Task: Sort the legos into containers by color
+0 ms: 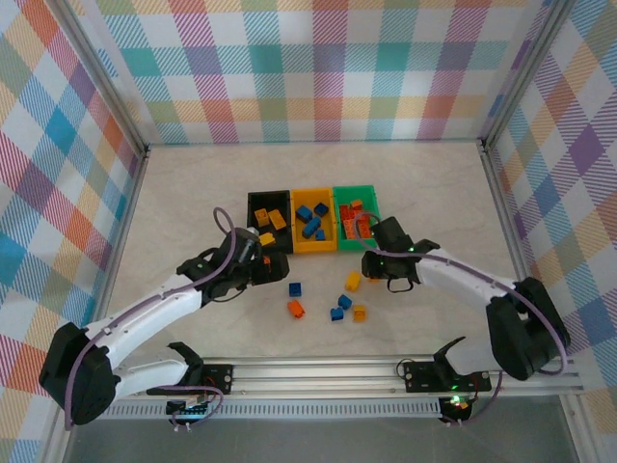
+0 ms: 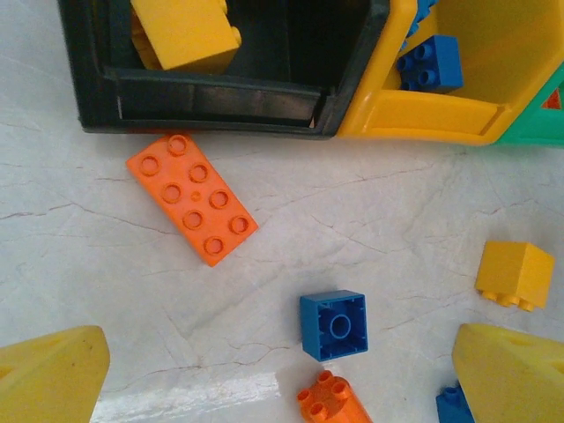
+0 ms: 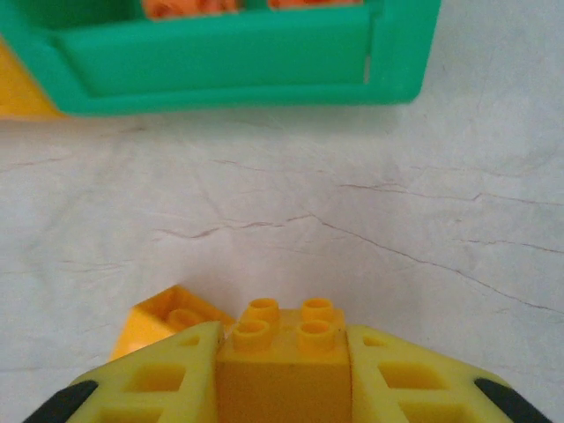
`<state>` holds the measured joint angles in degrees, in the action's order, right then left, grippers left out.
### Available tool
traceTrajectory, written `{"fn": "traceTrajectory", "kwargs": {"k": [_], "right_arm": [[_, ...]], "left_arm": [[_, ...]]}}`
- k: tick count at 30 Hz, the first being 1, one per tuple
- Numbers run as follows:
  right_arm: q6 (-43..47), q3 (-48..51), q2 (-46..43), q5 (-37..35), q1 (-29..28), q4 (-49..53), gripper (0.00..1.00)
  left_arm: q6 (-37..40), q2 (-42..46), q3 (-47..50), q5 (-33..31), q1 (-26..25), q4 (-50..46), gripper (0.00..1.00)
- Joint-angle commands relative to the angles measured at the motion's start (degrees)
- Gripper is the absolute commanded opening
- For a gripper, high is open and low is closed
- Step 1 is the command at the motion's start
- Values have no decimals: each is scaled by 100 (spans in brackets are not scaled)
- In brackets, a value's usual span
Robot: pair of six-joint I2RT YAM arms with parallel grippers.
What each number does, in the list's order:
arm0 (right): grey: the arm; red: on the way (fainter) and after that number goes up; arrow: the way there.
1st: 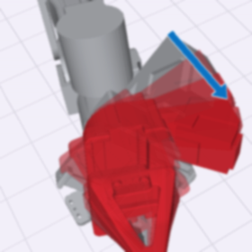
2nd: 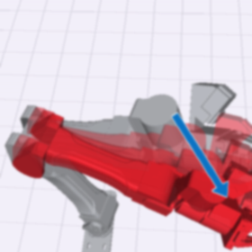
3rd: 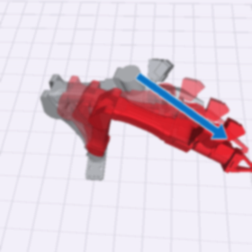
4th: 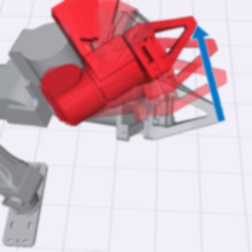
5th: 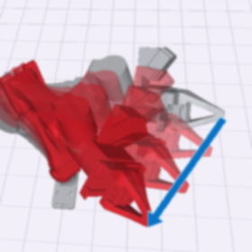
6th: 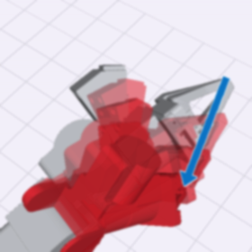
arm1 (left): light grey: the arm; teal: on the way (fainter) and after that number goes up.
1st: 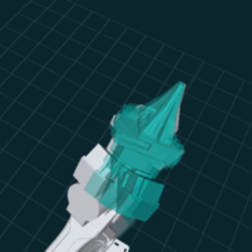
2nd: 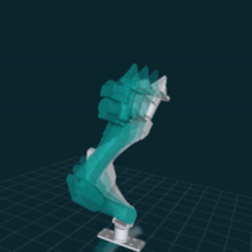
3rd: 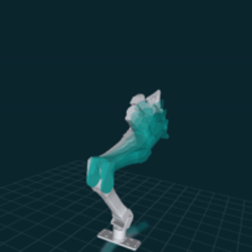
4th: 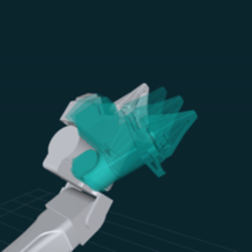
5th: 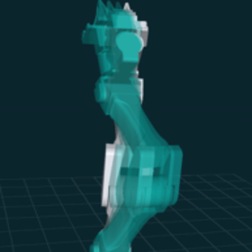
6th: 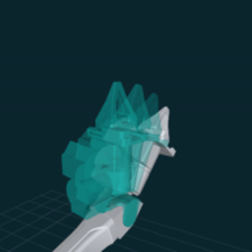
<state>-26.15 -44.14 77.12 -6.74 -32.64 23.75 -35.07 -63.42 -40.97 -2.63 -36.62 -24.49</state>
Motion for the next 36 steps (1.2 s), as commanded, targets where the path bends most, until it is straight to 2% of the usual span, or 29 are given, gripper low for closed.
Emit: {"fn": "traceTrajectory", "kwargs": {"k": [1,5,12,17,22,26,30,36], "right_arm": [[219,-531,-313,248,-213,280,30],[326,-1411,135,408,-686,298,30],[416,-3295,1941,893,-1195,-113,30],[500,-4620,3137,1105,-1280,-42,30],[637,-6047,4185,1059,-1280,453,30],[667,-6938,4852,907,-1255,940,40],[642,-6912,4807,860,-1219,827,60],[638,-6289,4220,675,-1183,535,63]], "left_arm": [[99,253,121,-312,29,-391,100],[30,639,352,-481,76,-623,100],[-149,1256,702,-471,129,-914,100],[-197,1376,748,-445,138,-1047,100],[-163,1386,684,-408,147,-1119,100],[-134,1428,632,-397,147,-1187,100],[-55,1475,583,-391,155,-1216,100],[158,1070,452,-21,149,-973,100]]}}
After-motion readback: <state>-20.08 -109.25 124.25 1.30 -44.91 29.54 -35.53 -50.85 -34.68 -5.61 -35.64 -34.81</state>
